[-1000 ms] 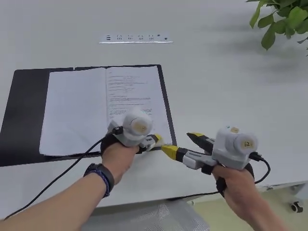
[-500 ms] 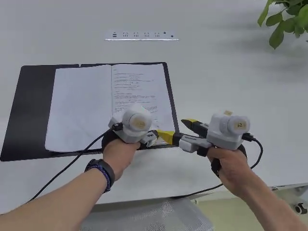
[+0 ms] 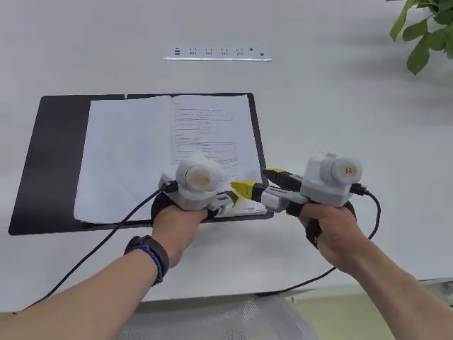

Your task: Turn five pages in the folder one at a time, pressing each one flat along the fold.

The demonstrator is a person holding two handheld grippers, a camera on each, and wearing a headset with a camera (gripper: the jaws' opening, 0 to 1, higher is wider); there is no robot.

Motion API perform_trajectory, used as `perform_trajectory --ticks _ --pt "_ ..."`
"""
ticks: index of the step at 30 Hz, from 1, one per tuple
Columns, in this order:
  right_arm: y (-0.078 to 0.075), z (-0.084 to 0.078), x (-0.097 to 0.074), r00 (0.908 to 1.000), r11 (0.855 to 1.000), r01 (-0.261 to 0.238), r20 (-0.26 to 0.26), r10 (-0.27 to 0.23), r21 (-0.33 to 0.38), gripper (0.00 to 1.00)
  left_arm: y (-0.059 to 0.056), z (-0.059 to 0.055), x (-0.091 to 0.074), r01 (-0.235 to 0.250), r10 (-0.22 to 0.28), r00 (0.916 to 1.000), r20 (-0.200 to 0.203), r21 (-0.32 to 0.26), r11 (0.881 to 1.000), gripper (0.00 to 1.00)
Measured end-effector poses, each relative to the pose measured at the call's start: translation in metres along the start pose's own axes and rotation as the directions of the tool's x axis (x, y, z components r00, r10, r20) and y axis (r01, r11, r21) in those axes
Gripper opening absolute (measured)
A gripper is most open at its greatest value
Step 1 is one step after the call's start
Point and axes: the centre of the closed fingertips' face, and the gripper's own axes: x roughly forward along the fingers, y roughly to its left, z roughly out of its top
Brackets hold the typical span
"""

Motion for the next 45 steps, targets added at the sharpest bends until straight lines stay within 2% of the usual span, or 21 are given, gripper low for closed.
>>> perform_trajectory --ticks 4,8,11,13,16,19,22,26,28,35,37,45 --pt "-0.003 0.001 0.007 0.9999 1.000 -0.014 0.001 0.014 0.022 0.59 -0.001 -0.002 -0.001 0.006 -0.005 1.0000 -0.008 0.019 1.000 0.38" --pt "-0.010 0.004 0.012 1.0000 0.998 -0.006 0.007 0.006 0.057 0.57 -0.001 -0.003 -0.004 0.011 -0.011 0.9999 -0.010 0.017 1.000 0.38" --pt "-0.007 0.011 0.012 0.9992 0.996 -0.019 0.037 0.016 0.086 0.56 0.000 -0.005 -0.006 0.015 -0.014 0.9998 -0.010 0.017 1.000 0.38" --pt "-0.007 0.010 0.011 0.9992 0.996 -0.018 0.036 0.015 0.084 0.55 -0.001 -0.005 -0.006 0.018 -0.018 0.9998 -0.010 0.014 1.000 0.38" --pt "-0.007 0.010 0.008 0.9991 0.996 -0.017 0.041 0.013 0.086 0.51 -0.003 -0.006 -0.008 0.024 -0.023 0.9996 -0.018 0.014 1.000 0.40" --pt "-0.007 0.007 0.005 0.9988 0.995 -0.022 0.046 0.017 0.099 0.46 -0.009 -0.007 -0.010 0.049 -0.049 0.9983 -0.032 0.003 0.999 0.47" --pt "-0.006 0.007 0.001 0.9972 0.992 -0.032 0.072 0.023 0.125 0.38 -0.012 -0.008 -0.012 0.060 -0.060 0.9975 -0.038 0.004 0.998 0.54" --pt "-0.004 0.003 -0.003 0.9961 0.988 -0.030 0.086 0.017 0.152 0.28 -0.013 -0.009 -0.018 0.061 -0.061 0.9970 -0.048 0.006 0.998 0.58" --pt "-0.002 0.002 -0.004 0.9948 0.986 -0.036 0.100 0.020 0.164 0.22 -0.012 -0.010 -0.023 0.053 -0.052 0.9972 -0.055 0.017 0.998 0.59" --pt "0.000 0.002 -0.003 0.9891 0.974 -0.033 0.147 -0.001 0.226 0.03 -0.005 -0.001 -0.041 0.027 -0.026 0.9991 -0.034 0.020 0.999 0.61" --pt "0.002 0.004 -0.003 0.9866 0.964 -0.045 0.163 0.002 0.261 0.02 -0.002 0.001 -0.047 0.015 -0.014 0.9996 -0.026 0.023 1.000 0.61" --pt "0.008 0.011 -0.004 0.9833 0.961 -0.057 0.182 0.007 0.270 0.00 0.017 0.004 -0.072 -0.038 0.038 0.9993 -0.006 0.019 0.999 0.64"
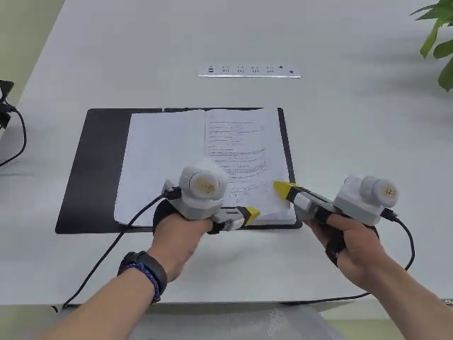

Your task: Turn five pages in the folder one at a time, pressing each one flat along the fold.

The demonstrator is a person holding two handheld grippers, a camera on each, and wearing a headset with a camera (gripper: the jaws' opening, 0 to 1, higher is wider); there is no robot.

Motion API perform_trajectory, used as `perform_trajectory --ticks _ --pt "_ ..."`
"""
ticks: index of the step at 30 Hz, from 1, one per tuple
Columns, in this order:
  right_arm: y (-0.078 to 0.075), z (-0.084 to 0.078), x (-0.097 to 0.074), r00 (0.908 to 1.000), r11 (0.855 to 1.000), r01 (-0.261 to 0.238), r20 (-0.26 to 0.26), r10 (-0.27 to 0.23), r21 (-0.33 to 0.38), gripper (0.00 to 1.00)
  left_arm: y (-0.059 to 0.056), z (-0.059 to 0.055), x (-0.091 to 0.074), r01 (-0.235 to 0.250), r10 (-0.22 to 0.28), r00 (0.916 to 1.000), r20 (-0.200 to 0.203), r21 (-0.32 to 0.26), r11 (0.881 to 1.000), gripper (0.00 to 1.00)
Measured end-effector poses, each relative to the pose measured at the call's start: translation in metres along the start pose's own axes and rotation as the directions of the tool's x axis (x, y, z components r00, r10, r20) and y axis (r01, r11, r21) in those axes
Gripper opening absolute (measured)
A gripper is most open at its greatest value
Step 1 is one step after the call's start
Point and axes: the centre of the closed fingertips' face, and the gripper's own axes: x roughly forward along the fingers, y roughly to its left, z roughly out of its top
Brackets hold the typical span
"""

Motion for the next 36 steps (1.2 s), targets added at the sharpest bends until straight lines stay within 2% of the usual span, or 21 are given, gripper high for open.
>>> perform_trajectory --ticks 4,11,17,20,27,36 --pt "0.005 0.006 0.000 0.9998 0.999 -0.003 0.020 0.002 0.037 0.00 0.006 0.001 -0.011 -0.017 0.017 0.9998 0.011 -0.003 1.000 0.64" --pt "0.028 0.008 0.003 0.9995 0.999 -0.017 0.027 0.017 0.028 0.00 0.014 -0.002 -0.032 -0.040 0.040 0.9990 0.022 -0.006 0.999 0.64" --pt "0.044 0.008 0.009 0.9988 0.999 -0.034 0.035 0.033 0.027 0.00 0.023 -0.006 -0.048 -0.062 0.062 0.9976 0.031 -0.009 0.998 0.64" --pt "0.045 0.010 0.009 0.9983 0.999 -0.042 0.041 0.041 0.030 0.00 0.027 -0.007 -0.057 -0.075 0.076 0.9962 0.042 -0.015 0.997 0.64" --pt "0.059 0.006 0.025 0.9970 0.997 -0.068 0.039 0.067 0.028 0.00 0.039 -0.009 -0.073 -0.104 0.106 0.9924 0.063 -0.037 0.994 0.64" --pt "0.080 -0.005 0.041 0.9937 0.994 -0.109 0.030 0.108 0.031 0.00 0.049 -0.014 -0.089 -0.129 0.133 0.9882 0.076 -0.056 0.990 0.64"
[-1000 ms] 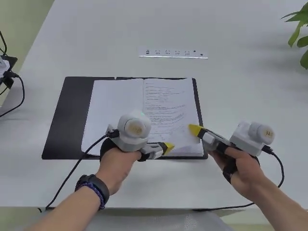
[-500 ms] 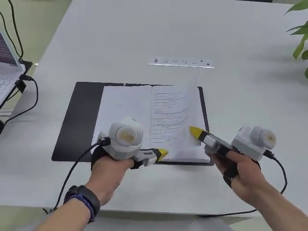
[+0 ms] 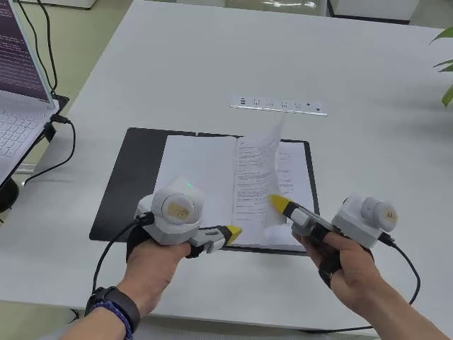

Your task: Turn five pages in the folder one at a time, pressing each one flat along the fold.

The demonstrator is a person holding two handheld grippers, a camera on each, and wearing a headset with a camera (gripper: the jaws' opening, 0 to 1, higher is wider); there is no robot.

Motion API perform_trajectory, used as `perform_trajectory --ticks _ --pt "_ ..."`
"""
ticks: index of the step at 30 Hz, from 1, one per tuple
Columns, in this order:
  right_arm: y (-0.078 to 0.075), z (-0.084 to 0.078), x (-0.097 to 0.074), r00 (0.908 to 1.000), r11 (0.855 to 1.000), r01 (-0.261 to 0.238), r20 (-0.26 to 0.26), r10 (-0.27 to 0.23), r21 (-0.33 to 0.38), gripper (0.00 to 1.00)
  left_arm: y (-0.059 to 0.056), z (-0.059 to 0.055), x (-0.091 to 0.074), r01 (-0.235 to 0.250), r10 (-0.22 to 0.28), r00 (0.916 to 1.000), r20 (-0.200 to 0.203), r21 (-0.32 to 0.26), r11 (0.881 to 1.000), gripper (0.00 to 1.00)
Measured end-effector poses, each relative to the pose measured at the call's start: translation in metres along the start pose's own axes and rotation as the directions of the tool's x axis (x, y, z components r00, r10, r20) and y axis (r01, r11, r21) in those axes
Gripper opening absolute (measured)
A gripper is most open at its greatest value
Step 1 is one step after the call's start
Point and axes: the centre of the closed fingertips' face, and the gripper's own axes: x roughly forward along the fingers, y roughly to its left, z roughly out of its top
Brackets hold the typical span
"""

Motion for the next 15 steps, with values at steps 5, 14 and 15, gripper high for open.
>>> perform_trajectory --ticks 5,14,15 --pt "0.008 -0.006 0.009 0.9999 1.000 -0.014 -0.005 0.014 0.009 0.00 0.005 -0.003 -0.007 -0.004 0.004 1.0000 0.005 -0.007 1.000 0.65" --pt "0.021 -0.014 0.023 0.9993 1.000 -0.030 -0.021 0.030 0.007 0.00 0.015 -0.005 -0.021 -0.012 0.012 0.9998 0.014 -0.010 1.000 0.67" --pt "0.022 -0.015 0.024 0.9993 0.999 -0.032 -0.021 0.032 0.009 0.00 0.016 -0.006 -0.022 -0.013 0.013 0.9998 0.015 -0.011 1.000 0.67"
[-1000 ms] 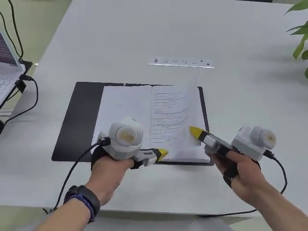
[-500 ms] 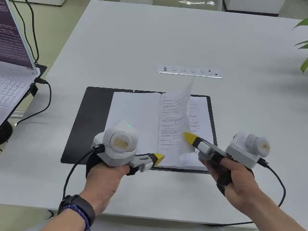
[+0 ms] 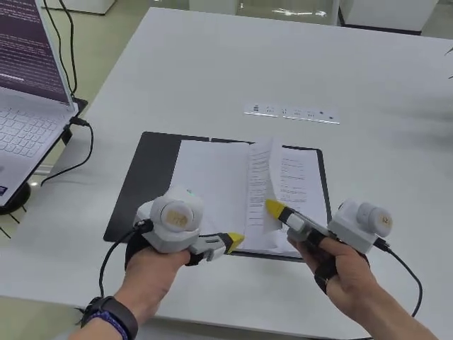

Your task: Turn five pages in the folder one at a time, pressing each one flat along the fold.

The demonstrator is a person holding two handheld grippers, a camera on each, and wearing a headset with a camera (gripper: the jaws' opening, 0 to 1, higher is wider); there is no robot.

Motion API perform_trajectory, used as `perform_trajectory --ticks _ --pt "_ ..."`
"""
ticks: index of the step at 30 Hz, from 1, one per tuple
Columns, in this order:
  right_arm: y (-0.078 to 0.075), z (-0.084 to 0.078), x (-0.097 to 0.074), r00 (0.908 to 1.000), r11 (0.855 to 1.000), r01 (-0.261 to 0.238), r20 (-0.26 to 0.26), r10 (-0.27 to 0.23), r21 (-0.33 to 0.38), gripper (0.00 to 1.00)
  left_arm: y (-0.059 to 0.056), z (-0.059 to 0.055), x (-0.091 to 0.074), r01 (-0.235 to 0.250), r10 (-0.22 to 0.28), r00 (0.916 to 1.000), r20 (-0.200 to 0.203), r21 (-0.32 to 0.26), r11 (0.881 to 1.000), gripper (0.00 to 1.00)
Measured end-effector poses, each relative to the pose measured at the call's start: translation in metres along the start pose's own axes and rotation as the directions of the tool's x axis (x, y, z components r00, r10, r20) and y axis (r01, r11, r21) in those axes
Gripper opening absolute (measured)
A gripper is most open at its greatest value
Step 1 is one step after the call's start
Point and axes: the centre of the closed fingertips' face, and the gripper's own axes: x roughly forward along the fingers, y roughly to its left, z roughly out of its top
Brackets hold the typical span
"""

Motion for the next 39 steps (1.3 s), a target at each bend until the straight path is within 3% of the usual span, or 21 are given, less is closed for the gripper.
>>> perform_trajectory --ticks 24,39 --pt "0.022 -0.011 0.039 0.9995 0.999 -0.024 -0.022 0.025 0.026 0.00 0.031 -0.010 -0.029 -0.043 0.043 0.9989 0.018 -0.029 0.999 0.69" --pt "0.036 -0.026 0.076 0.9974 0.997 -0.049 -0.050 0.052 0.067 0.00 0.051 -0.015 -0.047 -0.077 0.080 0.9961 0.036 -0.068 0.995 0.69"
